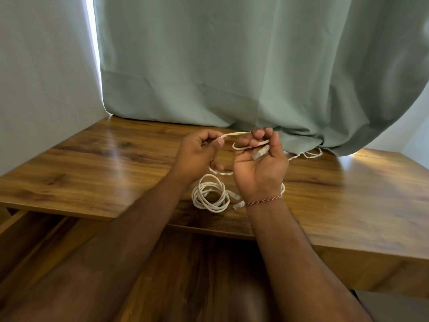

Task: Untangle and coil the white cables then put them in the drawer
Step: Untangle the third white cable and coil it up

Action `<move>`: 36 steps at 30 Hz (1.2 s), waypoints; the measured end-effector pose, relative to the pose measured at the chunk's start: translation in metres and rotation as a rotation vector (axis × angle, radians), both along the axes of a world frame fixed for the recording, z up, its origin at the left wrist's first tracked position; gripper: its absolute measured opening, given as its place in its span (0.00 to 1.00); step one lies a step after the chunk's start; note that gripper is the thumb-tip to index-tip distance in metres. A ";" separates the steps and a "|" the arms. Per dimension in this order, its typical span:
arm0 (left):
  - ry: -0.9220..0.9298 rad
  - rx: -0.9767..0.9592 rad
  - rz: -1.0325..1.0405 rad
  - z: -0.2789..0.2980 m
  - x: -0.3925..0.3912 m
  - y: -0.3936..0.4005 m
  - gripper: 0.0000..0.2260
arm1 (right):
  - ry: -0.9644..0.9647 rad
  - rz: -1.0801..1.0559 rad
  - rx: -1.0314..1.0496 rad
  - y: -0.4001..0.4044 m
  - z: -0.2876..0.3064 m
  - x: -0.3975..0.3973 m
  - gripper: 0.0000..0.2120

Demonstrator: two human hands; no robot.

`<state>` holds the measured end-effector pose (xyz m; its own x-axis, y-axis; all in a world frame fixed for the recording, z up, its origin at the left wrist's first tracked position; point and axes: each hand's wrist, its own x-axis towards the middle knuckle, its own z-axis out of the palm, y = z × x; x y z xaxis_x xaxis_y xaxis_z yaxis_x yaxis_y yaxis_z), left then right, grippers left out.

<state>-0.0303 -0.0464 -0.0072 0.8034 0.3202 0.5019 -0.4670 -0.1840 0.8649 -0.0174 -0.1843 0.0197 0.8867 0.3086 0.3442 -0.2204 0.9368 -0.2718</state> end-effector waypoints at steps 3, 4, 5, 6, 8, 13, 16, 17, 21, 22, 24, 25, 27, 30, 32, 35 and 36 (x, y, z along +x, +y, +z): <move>-0.107 0.207 0.097 0.004 0.009 -0.001 0.04 | -0.020 -0.036 0.048 0.000 0.014 0.003 0.15; -0.179 0.390 0.182 0.006 0.010 0.000 0.05 | -0.041 -0.046 0.047 0.000 0.018 0.005 0.15; -0.245 0.572 0.246 0.011 0.012 0.002 0.06 | -0.070 -0.069 0.026 0.001 0.021 0.009 0.15; -0.273 0.719 0.292 0.013 0.012 0.002 0.08 | -0.094 -0.120 -0.033 0.001 0.021 0.012 0.16; -0.263 0.964 0.397 0.018 0.011 0.003 0.10 | -0.128 -0.300 -0.214 0.006 0.014 0.020 0.18; -0.298 1.304 0.432 0.017 0.006 0.006 0.12 | -0.548 -0.956 -0.920 0.003 -0.018 0.026 0.16; -0.340 1.351 0.414 0.022 0.002 0.004 0.11 | -0.831 -1.255 -1.337 -0.007 -0.031 0.026 0.16; -0.348 1.376 0.425 0.026 0.001 0.005 0.10 | -0.835 -1.314 -1.414 -0.009 -0.032 0.026 0.15; -0.328 1.288 0.494 0.052 0.000 0.025 0.04 | -0.847 -1.339 -1.640 -0.020 -0.036 0.036 0.23; -0.323 1.271 0.509 0.057 0.001 0.029 0.04 | -0.861 -1.247 -1.605 -0.021 -0.037 0.037 0.24; -0.324 1.235 0.537 0.064 0.006 0.032 0.05 | -0.879 -1.075 -1.504 -0.016 -0.034 0.031 0.22; -0.331 1.207 0.559 0.067 0.009 0.032 0.06 | -0.886 -1.009 -1.470 -0.011 -0.032 0.027 0.21; -0.365 1.169 0.605 0.073 0.014 0.033 0.09 | -0.870 -0.887 -1.413 0.001 -0.025 0.020 0.21; -0.411 1.216 0.667 0.079 0.022 0.032 0.12 | -0.706 -0.589 -1.245 0.013 -0.016 0.015 0.27; -0.434 1.248 0.683 0.081 0.027 0.031 0.13 | -0.548 -0.285 -1.048 0.016 -0.012 0.008 0.26; -0.378 1.189 0.681 0.074 0.034 0.034 0.15 | -0.408 0.075 -0.672 0.021 -0.007 0.001 0.24; -0.325 1.139 0.660 0.068 0.035 0.035 0.16 | -0.391 0.152 -0.553 0.022 -0.005 0.000 0.24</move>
<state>0.0050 -0.0114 0.0603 0.4578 -0.1204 0.8808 -0.1663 -0.9849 -0.0482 -0.0171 -0.1624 0.0151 0.6623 0.6420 0.3862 -0.1268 0.6041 -0.7868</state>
